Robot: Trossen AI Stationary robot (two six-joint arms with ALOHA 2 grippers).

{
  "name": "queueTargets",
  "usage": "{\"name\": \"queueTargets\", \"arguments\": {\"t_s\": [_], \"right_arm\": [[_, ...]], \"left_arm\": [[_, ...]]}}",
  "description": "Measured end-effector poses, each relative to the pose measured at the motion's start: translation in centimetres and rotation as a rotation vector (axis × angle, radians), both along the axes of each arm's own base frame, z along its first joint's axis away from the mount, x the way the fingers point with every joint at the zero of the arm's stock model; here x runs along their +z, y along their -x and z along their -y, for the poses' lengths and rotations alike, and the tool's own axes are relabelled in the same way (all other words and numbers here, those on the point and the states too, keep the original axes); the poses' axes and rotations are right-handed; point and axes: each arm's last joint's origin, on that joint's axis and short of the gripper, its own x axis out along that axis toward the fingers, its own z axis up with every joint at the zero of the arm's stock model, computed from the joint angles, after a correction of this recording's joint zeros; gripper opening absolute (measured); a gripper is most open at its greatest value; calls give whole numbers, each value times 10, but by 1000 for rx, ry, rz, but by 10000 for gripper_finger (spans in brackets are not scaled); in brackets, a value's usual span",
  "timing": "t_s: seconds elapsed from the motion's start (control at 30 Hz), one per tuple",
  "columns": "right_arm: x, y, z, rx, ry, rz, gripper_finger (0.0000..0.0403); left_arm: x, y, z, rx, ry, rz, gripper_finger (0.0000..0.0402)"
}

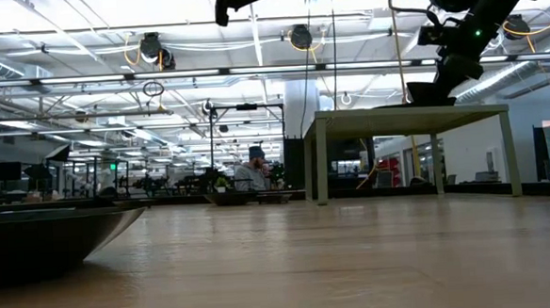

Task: Pick & Place Mini shaped plates
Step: Stack the top distorted square plate on top of the distorted square plate on the shelf, then move the bottom square plate to the center of the table

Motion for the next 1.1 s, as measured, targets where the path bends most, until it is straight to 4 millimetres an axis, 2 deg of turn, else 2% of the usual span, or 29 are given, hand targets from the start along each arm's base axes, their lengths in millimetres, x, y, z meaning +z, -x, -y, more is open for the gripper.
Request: {"name": "queueTargets", "arguments": {"t_s": [0.17,0.47,0.77,0.97,1.1], "right_arm": [[0,0,0,0,0,0,16],[4,3,-4,-29,5,50,77],[38,17,-27,-44,102,235,97],[51,20,-35,-65,133,392,92],[56,18,-34,-71,157,458,90]], "left_arm": [[0,0,-2,4,25,7,182],[0,0,-2,4,25,7,182],[-7,2,-11,33,91,-45,182],[-28,7,-17,61,252,-232,182],[-54,16,-7,-76,456,-500,182]]}}
